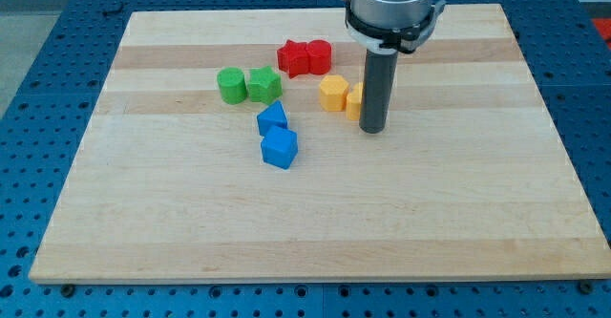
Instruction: Move the yellow heart along with yellow hexagon
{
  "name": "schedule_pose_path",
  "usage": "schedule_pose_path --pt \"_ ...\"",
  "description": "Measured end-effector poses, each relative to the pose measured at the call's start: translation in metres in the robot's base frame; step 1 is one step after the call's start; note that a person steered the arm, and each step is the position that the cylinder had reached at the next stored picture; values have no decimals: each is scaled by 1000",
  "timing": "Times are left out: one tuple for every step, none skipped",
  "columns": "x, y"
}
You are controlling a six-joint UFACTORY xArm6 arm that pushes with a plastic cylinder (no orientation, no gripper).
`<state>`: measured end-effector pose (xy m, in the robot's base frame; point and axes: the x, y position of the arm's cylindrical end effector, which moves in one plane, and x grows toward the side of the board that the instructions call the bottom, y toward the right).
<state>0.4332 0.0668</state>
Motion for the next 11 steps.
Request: schedule_pose_path --pt "-11 -1" --pt "-18 -1" --pt "-18 -1" --pt "-19 -8" --pt "-19 -18" --pt "-20 -34" --pt "-22 -38" --pt "-27 -38" --pt "-34 -38" --pt "-35 -43" --pt "-17 -47"
